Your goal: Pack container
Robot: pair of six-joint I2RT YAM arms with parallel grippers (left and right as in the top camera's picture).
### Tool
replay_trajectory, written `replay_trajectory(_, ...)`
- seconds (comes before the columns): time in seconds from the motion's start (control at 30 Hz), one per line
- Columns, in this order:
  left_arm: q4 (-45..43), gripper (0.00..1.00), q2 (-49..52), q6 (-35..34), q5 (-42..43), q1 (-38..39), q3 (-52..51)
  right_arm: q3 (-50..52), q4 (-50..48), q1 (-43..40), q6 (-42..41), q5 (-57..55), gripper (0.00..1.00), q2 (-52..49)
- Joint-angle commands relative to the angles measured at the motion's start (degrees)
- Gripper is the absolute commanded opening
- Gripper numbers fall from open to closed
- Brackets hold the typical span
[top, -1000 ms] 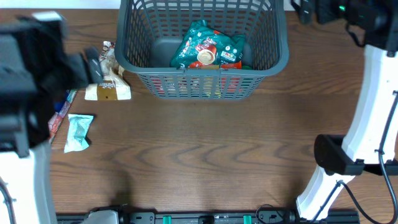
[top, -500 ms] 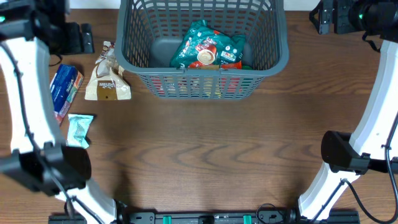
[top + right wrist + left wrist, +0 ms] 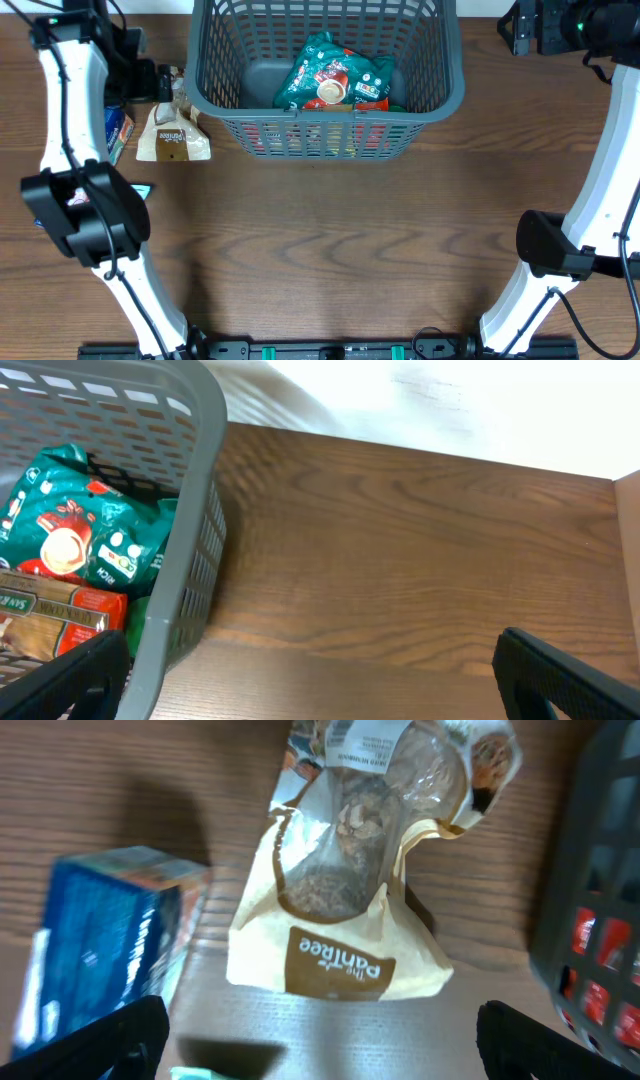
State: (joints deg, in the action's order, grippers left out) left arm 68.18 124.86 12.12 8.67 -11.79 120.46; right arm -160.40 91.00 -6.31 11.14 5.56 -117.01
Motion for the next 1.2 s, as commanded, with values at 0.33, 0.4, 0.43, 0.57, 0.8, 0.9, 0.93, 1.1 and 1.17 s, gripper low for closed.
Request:
replay_trajectory(0.33,-4.09,0.99,8.70,0.57,0.33,4.28,-0.24,0.13,0.52,-0.15,0.31,0.24,0.99,-0.31)
replay_trajectory(0.4,-5.05,0.99,9.35,-0.46,0.33,4.39,-0.24,0.13,0.98,-0.15,0.63,0.24,0.99,-0.31)
replay_trajectory(0.43,-5.44,0.99,9.55,-0.70,0.33,4.39,-0.24,0.13,1.16,-0.15,0.98,0.24,0.99,-0.31)
replay_trajectory(0.57,-6.84,0.99,10.51,-0.81,0.02,4.37,-0.24,0.13,1.18,-0.15,1.25,0.24,0.99,-0.31)
replay_trajectory(0.8,-7.65,0.98,13.51,-0.81,-0.52,4.37,-0.28,0.13,1.16,-0.15,1.38,0.22,0.99,-0.31)
replay_trajectory(0.9,-7.89,0.98,14.62,-0.79,-0.57,4.37,-0.28,0.13,1.16,-0.15,1.40,0.22,0.99,-0.31)
replay_trajectory(0.93,-8.13,0.99,15.06,-0.79,-0.81,4.37,-0.28,0.13,1.16,-0.15,1.51,0.22,0.99,-0.31)
replay_trajectory(1.1,-8.81,0.98,16.83,-0.79,-2.36,4.33,-0.46,0.13,1.18,-0.15,1.79,0.22,0.99,-0.31)
replay_trajectory(1.17,-9.25,0.99,17.16,-0.79,-2.56,4.33,-0.61,0.13,1.18,-0.15,1.79,0.22,0.99,-0.31)
